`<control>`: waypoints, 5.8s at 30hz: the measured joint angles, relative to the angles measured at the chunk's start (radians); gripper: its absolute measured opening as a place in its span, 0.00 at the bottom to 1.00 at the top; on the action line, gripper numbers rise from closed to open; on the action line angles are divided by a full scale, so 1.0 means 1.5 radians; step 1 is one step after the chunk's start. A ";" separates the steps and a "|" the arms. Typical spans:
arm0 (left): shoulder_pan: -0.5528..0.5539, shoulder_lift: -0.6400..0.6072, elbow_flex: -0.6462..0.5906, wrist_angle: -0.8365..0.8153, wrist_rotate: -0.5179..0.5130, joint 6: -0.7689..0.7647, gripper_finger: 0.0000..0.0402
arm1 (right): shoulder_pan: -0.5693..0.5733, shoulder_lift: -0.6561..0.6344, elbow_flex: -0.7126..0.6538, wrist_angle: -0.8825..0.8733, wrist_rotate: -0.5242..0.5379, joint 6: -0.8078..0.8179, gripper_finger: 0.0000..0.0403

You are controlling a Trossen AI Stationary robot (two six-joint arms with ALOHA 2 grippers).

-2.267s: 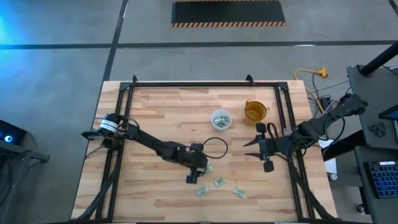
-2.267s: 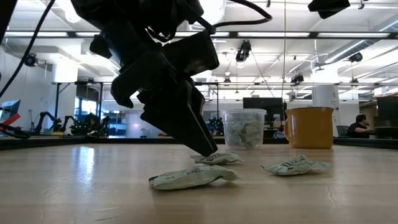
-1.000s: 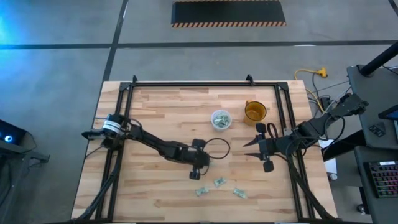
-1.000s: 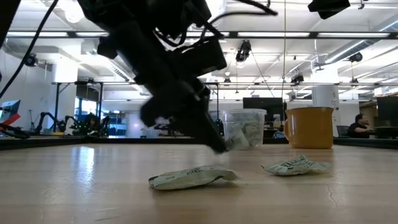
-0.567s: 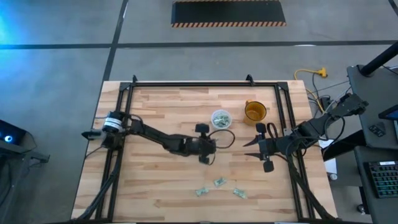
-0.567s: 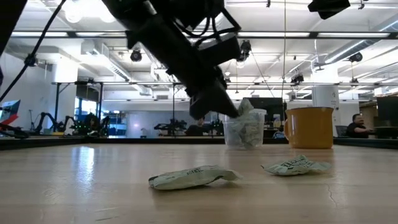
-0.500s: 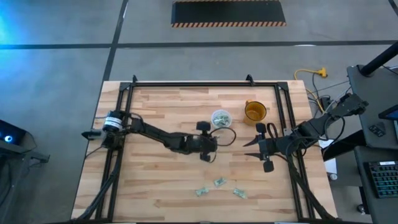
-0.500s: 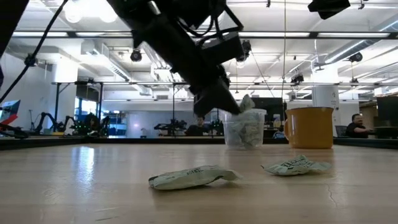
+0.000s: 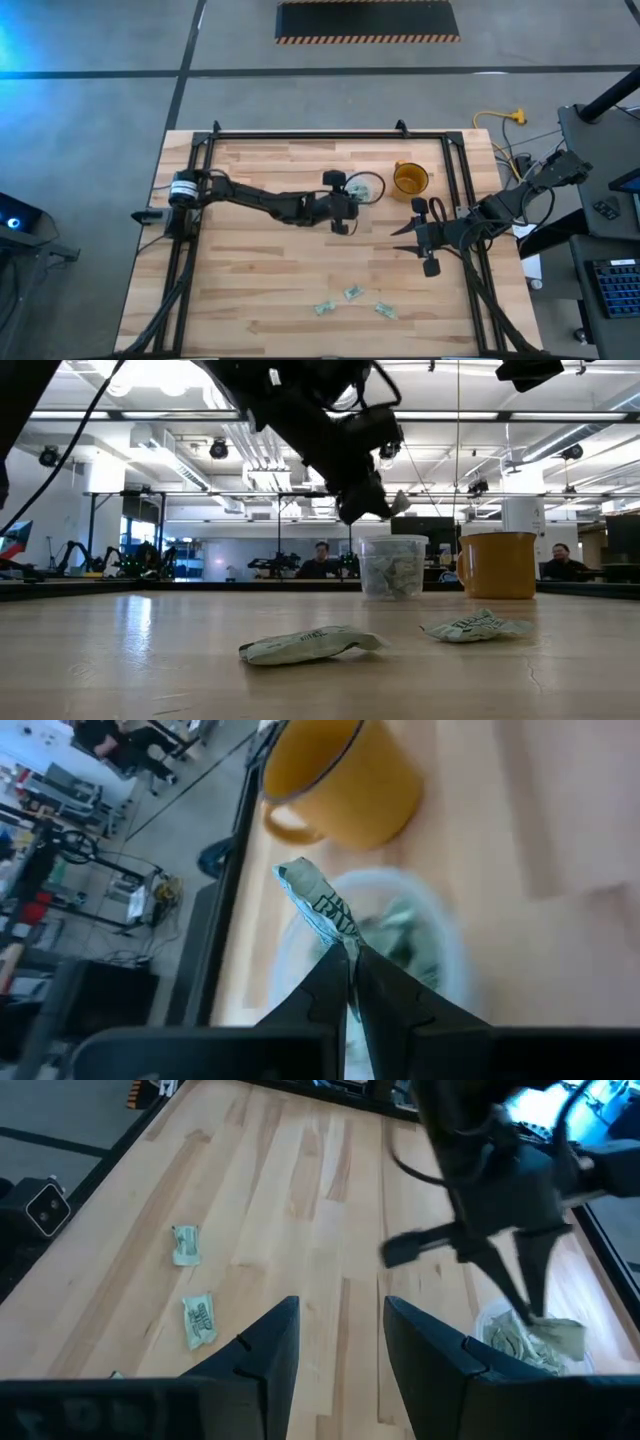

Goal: Pick and place Stevia / Truvia into bins
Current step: Put the green stevia packet into the transparent bin, then put the bottom right green stevia packet into the transparent bin

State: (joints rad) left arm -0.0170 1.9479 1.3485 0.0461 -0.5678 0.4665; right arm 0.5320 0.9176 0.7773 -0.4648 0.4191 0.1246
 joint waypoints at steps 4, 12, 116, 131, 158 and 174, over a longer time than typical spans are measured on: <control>0.030 0.000 -0.010 -0.009 0.007 0.034 0.02 | 0.000 0.000 0.000 0.000 0.000 0.000 0.34; 0.074 0.000 -0.003 -0.060 0.082 0.044 0.02 | 0.000 0.000 -0.001 0.000 0.000 -0.002 0.34; 0.094 0.009 0.023 -0.073 0.212 0.008 0.33 | 0.000 0.000 -0.007 0.003 0.000 -0.003 0.34; 0.097 0.009 0.030 -0.079 0.236 0.009 0.33 | 0.000 0.000 -0.009 0.004 0.001 -0.003 0.34; -0.047 -0.232 -0.096 -0.257 0.255 -0.134 0.33 | 0.013 0.025 -0.119 0.094 -0.160 0.162 0.34; -0.165 -0.350 -0.376 0.044 0.252 -0.204 0.33 | 0.091 0.374 -0.097 0.262 -0.296 0.326 0.34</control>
State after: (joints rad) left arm -0.2650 1.4222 0.7853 0.1116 -0.1894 0.1609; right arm 0.6678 1.4793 0.6310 -0.0712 -0.0245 0.6134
